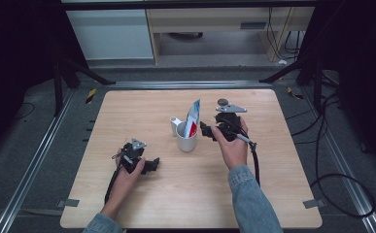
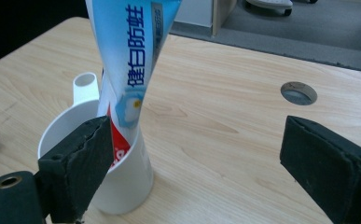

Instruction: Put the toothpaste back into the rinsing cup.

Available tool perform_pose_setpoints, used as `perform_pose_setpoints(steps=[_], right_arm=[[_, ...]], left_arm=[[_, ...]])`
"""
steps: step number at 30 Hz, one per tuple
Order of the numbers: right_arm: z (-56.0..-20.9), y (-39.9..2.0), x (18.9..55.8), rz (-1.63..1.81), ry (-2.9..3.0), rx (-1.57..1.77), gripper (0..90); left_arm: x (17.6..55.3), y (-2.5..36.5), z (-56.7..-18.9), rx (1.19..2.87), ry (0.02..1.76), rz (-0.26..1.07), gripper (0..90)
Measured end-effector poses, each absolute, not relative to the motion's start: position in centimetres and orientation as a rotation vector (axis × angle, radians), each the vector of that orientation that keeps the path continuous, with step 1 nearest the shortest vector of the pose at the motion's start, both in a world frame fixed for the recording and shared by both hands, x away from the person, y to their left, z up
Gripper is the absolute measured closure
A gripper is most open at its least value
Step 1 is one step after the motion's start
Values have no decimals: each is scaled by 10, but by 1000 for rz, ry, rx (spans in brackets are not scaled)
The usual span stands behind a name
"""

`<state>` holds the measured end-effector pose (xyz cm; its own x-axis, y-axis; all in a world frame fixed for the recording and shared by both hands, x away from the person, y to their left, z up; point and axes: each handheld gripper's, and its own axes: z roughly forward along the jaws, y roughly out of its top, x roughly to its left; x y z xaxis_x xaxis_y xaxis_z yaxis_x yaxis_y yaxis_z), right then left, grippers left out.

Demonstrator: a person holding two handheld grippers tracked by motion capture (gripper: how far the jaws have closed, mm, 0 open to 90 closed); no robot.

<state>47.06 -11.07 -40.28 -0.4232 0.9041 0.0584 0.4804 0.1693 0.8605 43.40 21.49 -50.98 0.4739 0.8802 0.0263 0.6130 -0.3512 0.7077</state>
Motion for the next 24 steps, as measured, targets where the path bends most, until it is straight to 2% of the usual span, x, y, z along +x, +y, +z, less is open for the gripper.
perform_pose_setpoints(steps=[12,24], right_arm=[[-418,-140,452,1033,2047,1320,80],[-457,-179,426,932,2098,1419,86]], left_arm=[[434,213,-510,2088,1230,542,0],[434,213,-510,2088,1230,543,0]])
